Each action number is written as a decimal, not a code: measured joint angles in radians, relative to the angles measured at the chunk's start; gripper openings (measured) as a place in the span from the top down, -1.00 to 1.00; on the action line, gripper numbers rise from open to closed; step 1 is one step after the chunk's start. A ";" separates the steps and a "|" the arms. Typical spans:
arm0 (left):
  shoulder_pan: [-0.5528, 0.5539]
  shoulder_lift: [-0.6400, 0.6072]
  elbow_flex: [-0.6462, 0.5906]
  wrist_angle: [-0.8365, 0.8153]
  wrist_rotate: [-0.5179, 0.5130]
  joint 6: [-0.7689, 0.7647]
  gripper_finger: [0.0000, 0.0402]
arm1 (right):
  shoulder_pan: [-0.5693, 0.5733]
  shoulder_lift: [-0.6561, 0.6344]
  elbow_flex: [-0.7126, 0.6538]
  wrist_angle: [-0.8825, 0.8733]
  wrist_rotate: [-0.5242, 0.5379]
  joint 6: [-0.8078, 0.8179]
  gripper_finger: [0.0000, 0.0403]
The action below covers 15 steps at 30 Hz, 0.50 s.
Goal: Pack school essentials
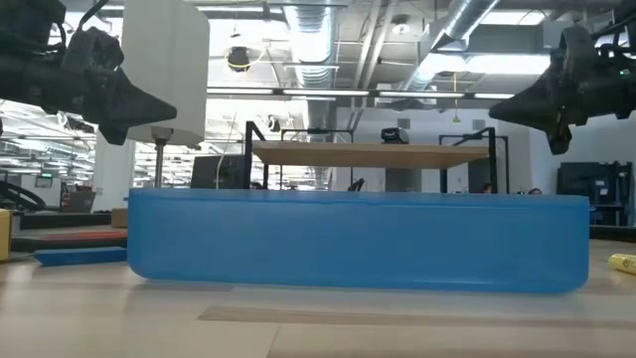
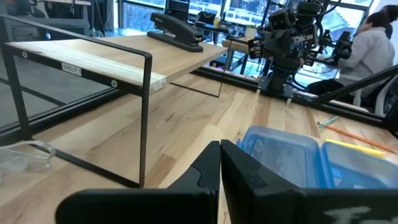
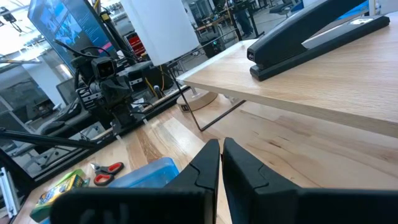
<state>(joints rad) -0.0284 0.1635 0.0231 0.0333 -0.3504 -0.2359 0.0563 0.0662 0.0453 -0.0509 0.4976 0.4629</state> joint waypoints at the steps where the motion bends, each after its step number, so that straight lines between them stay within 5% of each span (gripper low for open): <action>1: 0.000 0.000 0.000 0.000 0.000 0.000 1.00 | 0.000 0.000 0.000 0.000 0.000 0.000 0.79; 15: 0.000 0.000 0.000 0.000 0.000 -0.016 1.00 | -0.002 0.000 -0.002 0.026 0.001 0.000 0.79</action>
<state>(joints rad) -0.0288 0.1635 0.0227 0.0338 -0.3500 -0.2523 0.0544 0.0662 0.0437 -0.0250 0.4984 0.4629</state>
